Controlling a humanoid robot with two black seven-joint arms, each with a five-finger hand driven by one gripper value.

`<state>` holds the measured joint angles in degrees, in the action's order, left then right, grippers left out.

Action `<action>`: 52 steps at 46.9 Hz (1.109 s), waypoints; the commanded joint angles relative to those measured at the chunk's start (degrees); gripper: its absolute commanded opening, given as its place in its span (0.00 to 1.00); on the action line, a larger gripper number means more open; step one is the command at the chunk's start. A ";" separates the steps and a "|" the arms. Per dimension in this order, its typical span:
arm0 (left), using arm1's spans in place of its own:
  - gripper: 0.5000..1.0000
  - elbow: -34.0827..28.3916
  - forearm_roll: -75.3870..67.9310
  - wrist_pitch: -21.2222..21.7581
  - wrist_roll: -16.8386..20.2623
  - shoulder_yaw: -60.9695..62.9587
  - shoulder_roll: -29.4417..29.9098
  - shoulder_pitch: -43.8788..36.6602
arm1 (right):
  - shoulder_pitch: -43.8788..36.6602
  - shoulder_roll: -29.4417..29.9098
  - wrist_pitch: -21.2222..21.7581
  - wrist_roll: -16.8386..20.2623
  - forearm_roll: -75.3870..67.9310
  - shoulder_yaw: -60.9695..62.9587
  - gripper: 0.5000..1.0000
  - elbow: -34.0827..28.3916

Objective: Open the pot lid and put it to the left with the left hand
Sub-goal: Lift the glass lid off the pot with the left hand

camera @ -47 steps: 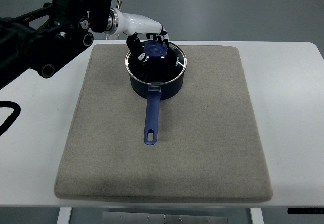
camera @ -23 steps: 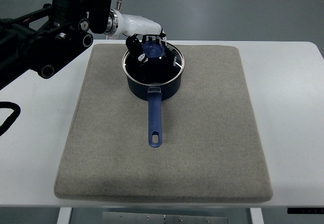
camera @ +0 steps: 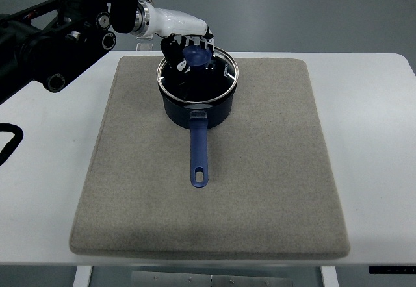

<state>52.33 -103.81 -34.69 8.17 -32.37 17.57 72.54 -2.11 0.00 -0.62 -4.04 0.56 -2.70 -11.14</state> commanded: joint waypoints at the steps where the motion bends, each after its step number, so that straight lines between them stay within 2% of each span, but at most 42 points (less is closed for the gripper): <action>1: 0.00 0.14 0.89 -0.31 0.00 -0.33 0.62 0.50 | 0.00 0.00 0.00 0.00 -0.03 0.06 0.83 0.06; 12: 0.00 0.23 3.70 -0.31 0.00 -2.61 4.49 1.47 | 0.00 0.00 0.00 0.00 0.06 -0.02 0.83 -0.02; 33: 0.00 0.41 9.42 -0.31 0.44 -2.26 17.93 -0.90 | 0.00 0.00 0.00 0.00 -0.03 0.06 0.83 -0.02; 43: 0.00 0.32 8.19 -0.31 0.44 -1.56 20.66 -3.54 | 0.00 0.00 0.00 0.00 0.06 -0.02 0.83 0.07; 52: 0.00 -0.03 5.38 -0.31 0.88 -1.65 20.49 -6.09 | 0.00 0.00 0.00 0.00 0.06 0.06 0.83 -0.02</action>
<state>52.32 -98.28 -35.00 8.72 -33.93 38.32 67.26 -2.10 0.00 -0.62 -4.04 0.59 -2.67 -11.14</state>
